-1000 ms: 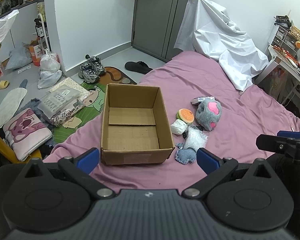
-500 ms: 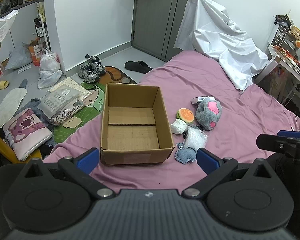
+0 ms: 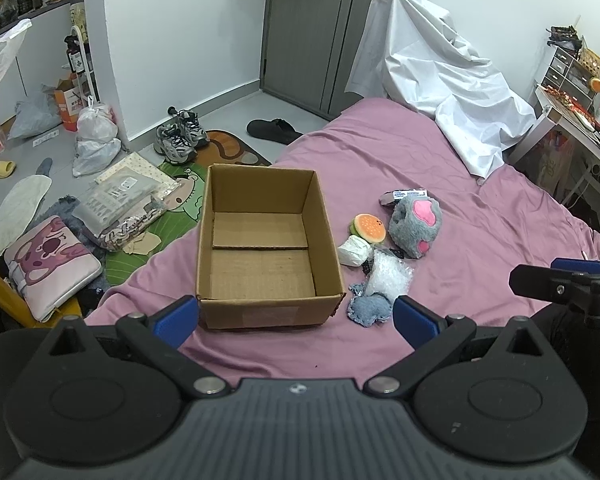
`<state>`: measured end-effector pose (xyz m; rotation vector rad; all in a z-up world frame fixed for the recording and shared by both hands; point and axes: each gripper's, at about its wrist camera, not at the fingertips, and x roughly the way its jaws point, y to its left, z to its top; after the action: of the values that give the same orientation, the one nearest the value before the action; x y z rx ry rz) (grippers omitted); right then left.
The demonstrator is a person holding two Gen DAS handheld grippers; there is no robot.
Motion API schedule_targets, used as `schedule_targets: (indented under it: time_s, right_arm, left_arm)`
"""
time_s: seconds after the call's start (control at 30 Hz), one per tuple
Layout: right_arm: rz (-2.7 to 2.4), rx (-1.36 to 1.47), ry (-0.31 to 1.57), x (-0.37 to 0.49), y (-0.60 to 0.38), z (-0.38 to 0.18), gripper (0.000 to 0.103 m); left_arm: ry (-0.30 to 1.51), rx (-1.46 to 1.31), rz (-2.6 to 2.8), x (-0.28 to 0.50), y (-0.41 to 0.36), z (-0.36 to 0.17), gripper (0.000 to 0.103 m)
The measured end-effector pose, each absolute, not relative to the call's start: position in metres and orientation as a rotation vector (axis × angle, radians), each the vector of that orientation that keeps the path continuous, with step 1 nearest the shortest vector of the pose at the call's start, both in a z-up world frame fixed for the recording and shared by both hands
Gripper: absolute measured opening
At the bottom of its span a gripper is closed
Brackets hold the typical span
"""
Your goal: Organize soft objects
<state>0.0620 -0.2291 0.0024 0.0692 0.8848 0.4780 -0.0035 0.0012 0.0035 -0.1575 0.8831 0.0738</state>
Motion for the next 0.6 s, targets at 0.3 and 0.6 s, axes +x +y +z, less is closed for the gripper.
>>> schedule_targets:
  time_s: [0.3, 0.6]
  right_arm:
    - [0.469, 0.121, 0.890, 0.072, -0.240, -0.007, 0.103]
    - [0.435, 0.193, 0.890, 0.093, -0.257, -0.020, 0.103]
  left_arm:
    - [0.893, -0.157, 0.063, 0.010, -0.009, -0.005, 0.102]
    - [0.884, -0.161, 0.042, 0.029, -0.022, -0.011, 0.102]
